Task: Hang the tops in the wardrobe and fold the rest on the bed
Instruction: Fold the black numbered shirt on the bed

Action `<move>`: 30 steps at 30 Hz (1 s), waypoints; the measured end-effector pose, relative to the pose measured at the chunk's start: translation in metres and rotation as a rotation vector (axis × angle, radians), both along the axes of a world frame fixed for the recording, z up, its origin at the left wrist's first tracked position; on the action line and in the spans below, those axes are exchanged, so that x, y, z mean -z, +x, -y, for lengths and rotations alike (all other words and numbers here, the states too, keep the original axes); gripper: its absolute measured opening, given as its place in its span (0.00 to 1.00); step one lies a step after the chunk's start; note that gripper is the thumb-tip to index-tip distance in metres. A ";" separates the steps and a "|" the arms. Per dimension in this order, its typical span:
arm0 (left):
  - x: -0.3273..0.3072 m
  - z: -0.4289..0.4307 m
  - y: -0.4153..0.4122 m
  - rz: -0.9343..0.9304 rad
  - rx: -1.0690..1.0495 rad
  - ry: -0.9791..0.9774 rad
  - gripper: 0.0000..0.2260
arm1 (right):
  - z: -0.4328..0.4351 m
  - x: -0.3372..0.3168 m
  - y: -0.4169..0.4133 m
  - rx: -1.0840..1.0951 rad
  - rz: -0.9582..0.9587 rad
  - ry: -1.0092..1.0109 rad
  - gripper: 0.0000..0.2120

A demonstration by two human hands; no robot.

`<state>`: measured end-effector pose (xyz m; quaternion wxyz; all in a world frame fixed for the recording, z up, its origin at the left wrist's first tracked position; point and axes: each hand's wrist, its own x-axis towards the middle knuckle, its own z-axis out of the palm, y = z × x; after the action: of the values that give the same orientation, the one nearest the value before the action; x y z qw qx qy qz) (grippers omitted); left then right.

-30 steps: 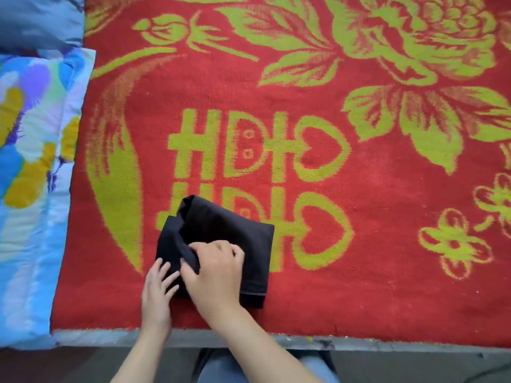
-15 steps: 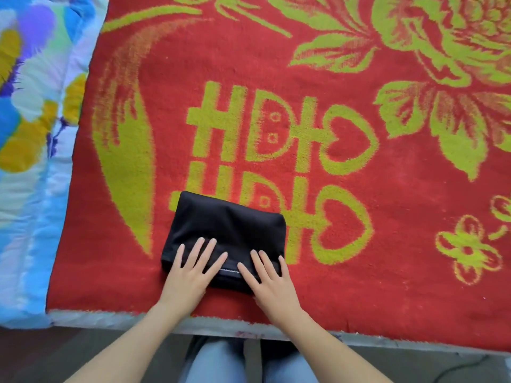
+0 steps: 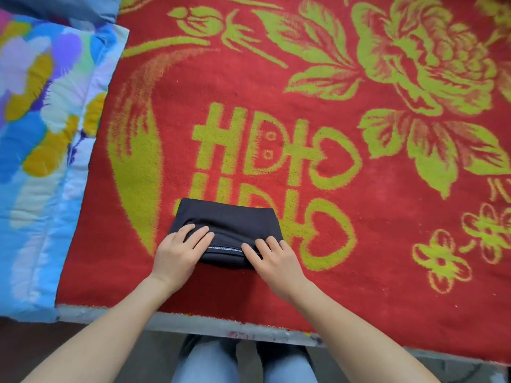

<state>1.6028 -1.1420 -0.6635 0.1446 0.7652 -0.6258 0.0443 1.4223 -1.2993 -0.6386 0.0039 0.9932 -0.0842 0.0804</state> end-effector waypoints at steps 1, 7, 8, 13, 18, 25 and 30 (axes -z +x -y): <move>-0.013 0.000 -0.002 0.005 -0.022 -0.013 0.20 | 0.005 -0.012 0.002 -0.030 0.011 -0.012 0.18; -0.105 -0.024 -0.024 0.084 -0.224 -0.049 0.19 | 0.016 -0.101 0.015 -0.235 0.073 -0.080 0.21; -0.127 -0.034 -0.030 0.112 -0.287 -0.079 0.18 | 0.013 -0.123 0.019 -0.285 0.088 -0.110 0.20; -0.198 -0.104 -0.084 0.267 -0.602 -0.131 0.16 | -0.030 -0.189 0.035 -0.569 0.269 -0.137 0.18; -0.229 -0.202 -0.176 0.319 -0.952 -0.073 0.20 | -0.117 -0.224 0.032 -0.970 0.342 -0.123 0.20; -0.276 -0.343 -0.326 0.340 -1.467 0.065 0.22 | -0.296 -0.263 -0.015 -1.459 0.409 -0.074 0.36; -0.288 -0.416 -0.412 0.353 -1.618 0.151 0.21 | -0.400 -0.264 -0.065 -1.637 0.437 -0.064 0.25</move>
<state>1.1912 -0.7260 -0.3758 -0.0841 0.9683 0.1027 0.2117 1.3576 -0.8997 -0.3743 -0.0437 0.7025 0.6647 0.2505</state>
